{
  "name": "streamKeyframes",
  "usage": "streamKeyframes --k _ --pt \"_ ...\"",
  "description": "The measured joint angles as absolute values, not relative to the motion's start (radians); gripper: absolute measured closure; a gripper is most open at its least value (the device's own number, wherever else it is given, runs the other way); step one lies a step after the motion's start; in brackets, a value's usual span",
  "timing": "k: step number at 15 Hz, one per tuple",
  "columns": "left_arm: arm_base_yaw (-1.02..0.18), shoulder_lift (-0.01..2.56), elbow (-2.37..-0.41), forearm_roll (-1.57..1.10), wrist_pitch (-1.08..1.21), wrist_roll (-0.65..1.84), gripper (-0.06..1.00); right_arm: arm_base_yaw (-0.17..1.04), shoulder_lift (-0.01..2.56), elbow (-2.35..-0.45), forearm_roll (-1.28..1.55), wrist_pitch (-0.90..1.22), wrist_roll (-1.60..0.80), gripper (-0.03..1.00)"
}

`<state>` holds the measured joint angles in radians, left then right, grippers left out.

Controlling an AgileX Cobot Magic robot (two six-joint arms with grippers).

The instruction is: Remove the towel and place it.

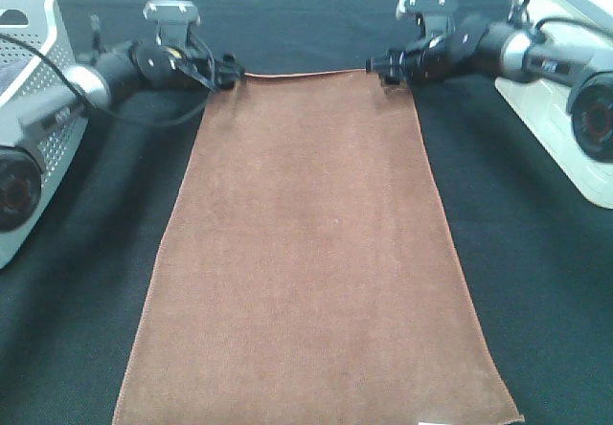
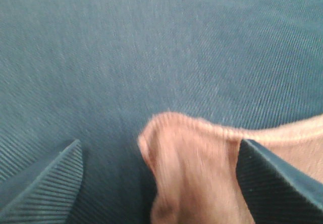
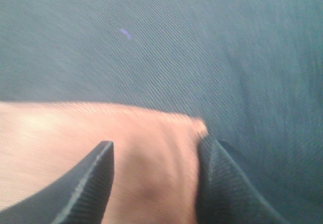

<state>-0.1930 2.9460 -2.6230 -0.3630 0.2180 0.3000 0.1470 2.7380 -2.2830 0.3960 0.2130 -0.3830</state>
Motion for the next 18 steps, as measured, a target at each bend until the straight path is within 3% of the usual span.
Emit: streamKeyframes --k 3,8,18 --pt "-0.175 2.855 -2.63 -0.263 0.244 0.224 0.16 0.147 2.656 -2.283 0.389 0.266 -0.385 0.42" --pt "-0.162 2.733 -2.63 -0.13 0.497 0.065 0.18 0.147 2.546 -2.286 0.384 0.387 -0.393 0.42" --pt "-0.146 2.396 -2.632 -0.096 0.946 0.041 0.18 0.147 2.239 -2.289 0.173 0.789 -0.197 0.42"
